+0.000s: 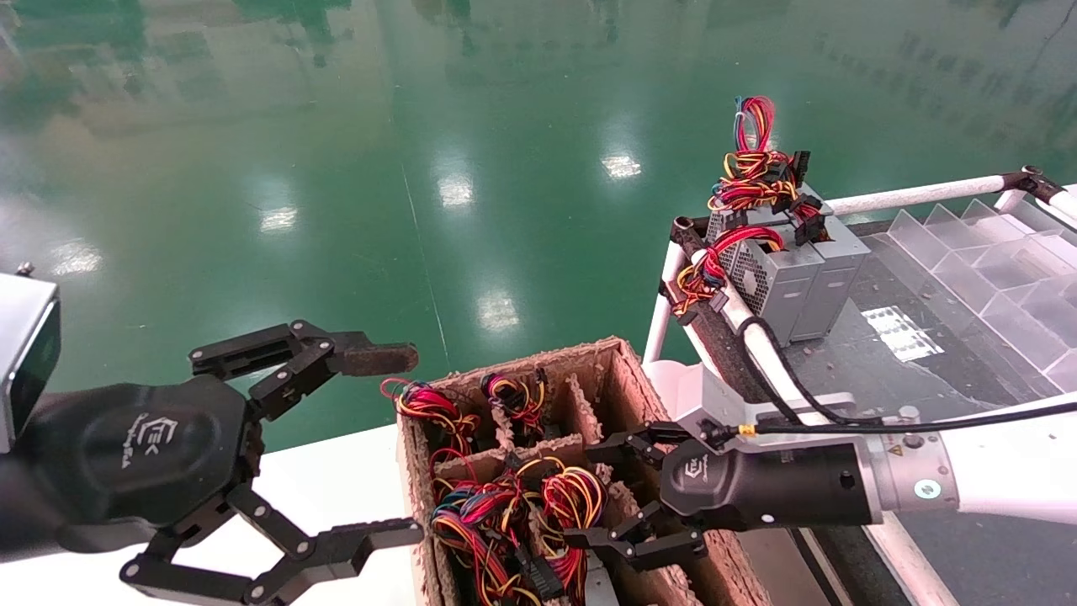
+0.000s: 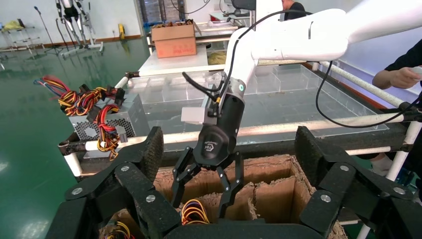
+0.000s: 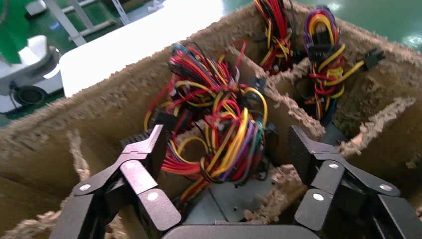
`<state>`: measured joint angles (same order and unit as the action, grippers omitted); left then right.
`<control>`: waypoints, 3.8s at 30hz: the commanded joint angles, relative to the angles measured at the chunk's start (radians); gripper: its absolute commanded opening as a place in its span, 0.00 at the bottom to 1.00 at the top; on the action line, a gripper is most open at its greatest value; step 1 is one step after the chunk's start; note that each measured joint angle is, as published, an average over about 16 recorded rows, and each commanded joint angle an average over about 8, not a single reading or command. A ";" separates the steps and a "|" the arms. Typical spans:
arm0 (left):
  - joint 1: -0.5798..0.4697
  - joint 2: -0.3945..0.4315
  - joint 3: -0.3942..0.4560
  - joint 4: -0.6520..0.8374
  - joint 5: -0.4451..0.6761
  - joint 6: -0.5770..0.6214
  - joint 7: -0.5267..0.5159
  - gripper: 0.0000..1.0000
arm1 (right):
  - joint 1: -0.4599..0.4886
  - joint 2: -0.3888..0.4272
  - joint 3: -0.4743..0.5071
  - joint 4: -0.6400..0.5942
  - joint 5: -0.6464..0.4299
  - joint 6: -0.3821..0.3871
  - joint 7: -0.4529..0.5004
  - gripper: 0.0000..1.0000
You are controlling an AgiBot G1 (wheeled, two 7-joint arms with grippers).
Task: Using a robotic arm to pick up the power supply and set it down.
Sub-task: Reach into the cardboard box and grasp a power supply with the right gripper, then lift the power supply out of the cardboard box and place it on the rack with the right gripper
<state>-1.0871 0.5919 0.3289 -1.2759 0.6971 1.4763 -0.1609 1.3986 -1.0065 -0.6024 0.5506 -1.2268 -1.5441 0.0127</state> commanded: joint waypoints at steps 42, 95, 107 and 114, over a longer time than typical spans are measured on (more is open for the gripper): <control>0.000 0.000 0.001 0.000 -0.001 0.000 0.001 1.00 | -0.001 0.035 0.009 0.018 0.143 -0.035 -0.120 0.00; -0.001 -0.001 0.002 0.000 -0.002 -0.001 0.001 1.00 | 0.143 0.520 0.252 0.323 0.348 0.100 0.024 0.00; -0.001 -0.001 0.003 0.000 -0.002 -0.001 0.001 1.00 | 0.131 0.640 0.264 0.244 0.298 0.136 0.008 0.00; -0.001 -0.001 0.003 0.000 -0.002 -0.001 0.001 1.00 | 0.125 0.627 0.247 0.173 0.248 0.189 -0.014 0.00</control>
<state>-1.0878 0.5908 0.3317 -1.2758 0.6952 1.4751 -0.1595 1.5346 -0.3917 -0.3582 0.7116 -0.9806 -1.3593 -0.0007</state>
